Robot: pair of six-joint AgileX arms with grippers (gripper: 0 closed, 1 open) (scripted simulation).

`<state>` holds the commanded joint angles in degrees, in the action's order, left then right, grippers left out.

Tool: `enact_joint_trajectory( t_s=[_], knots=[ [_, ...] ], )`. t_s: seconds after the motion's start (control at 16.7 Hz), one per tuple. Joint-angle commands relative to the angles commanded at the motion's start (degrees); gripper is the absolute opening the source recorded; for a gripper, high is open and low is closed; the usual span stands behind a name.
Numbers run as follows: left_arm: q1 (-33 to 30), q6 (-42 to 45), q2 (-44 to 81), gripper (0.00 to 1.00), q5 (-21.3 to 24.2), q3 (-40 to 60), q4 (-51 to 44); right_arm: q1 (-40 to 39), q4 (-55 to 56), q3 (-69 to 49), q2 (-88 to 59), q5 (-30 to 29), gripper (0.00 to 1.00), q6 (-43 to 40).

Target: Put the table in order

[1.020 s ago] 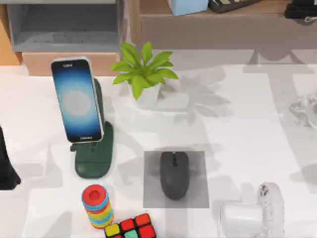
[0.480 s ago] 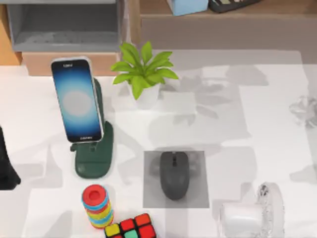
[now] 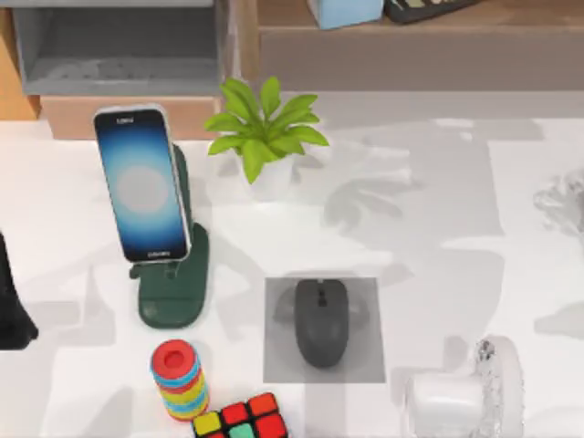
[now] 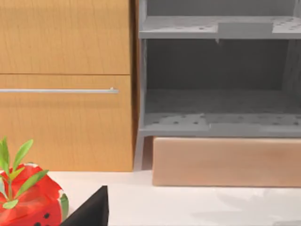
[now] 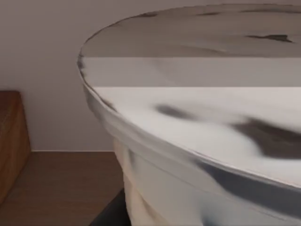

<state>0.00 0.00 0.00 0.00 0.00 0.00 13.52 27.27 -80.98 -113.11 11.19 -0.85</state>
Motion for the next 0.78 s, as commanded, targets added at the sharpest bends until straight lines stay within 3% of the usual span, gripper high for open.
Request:
enact_joint_trajectory(
  t_s=[0.78],
  knots=[
    [0.0, 0.0, 0.0, 1.00, 0.0, 0.0, 0.0, 0.1, -0.7, -0.4, -0.3, 0.4, 0.00, 0.0]
  ],
)
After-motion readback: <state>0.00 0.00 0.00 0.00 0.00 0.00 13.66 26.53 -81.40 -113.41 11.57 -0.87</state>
